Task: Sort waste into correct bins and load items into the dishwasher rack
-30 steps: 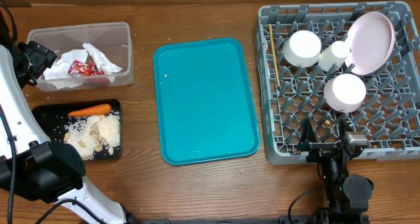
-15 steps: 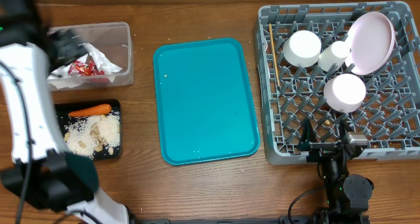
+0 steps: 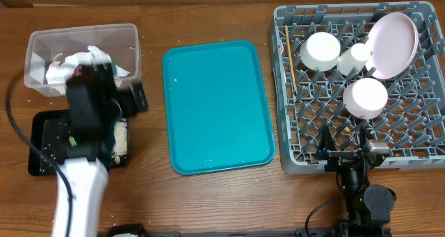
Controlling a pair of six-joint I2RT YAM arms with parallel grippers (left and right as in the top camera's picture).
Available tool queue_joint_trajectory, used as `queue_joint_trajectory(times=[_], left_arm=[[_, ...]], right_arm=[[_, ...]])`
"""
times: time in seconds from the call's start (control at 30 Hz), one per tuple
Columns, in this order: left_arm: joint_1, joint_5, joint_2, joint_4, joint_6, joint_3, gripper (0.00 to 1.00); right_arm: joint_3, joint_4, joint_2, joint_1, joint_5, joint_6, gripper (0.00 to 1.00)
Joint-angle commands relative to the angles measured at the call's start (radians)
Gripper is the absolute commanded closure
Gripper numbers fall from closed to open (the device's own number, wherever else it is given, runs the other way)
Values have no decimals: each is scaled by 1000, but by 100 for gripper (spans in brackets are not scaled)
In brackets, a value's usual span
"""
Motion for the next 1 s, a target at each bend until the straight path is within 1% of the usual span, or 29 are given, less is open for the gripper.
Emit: queue_joint_trajectory(times=[0.0,0.13,0.23,0.33,0.43,0.6,0.63,0.77,0.83,0.97], left_arm=[[2,71,-165,150,44,-237,0],[2,92,-355,356,44,-488,0],[2,91,-492,428,44,-616,0],[2,91,-634,459,44,-711,0],[-4,90,-758,463,44,-778,0],[-47,69,-917,465,44,-863,0],[-60,56,-947,433,44,-865,0],[-97,-6,-1046,385,44,-865,0],[-99,-29,-1097,327,44,-865,0],[-99,-24,-1124,328,53,-865,0]], right_arm=[[-10,3,-10,-4,9,-4,0],[-10,3,-10,-4,9,-4,0],[-10,3,-10,-4,9,-4,0],[-10,3,-10,-4,10,-4,0],[-10,3,-10,-4,9,-4,0],[-10,3,-10,-4,9,-4,0],[-10,3,-10,-4,9,-4,0],[-10,3,-10,-4,10,-4,0],[-10,3,-10,-4,10,-4,0],[-10,3,-10,-4,9,-4,0]])
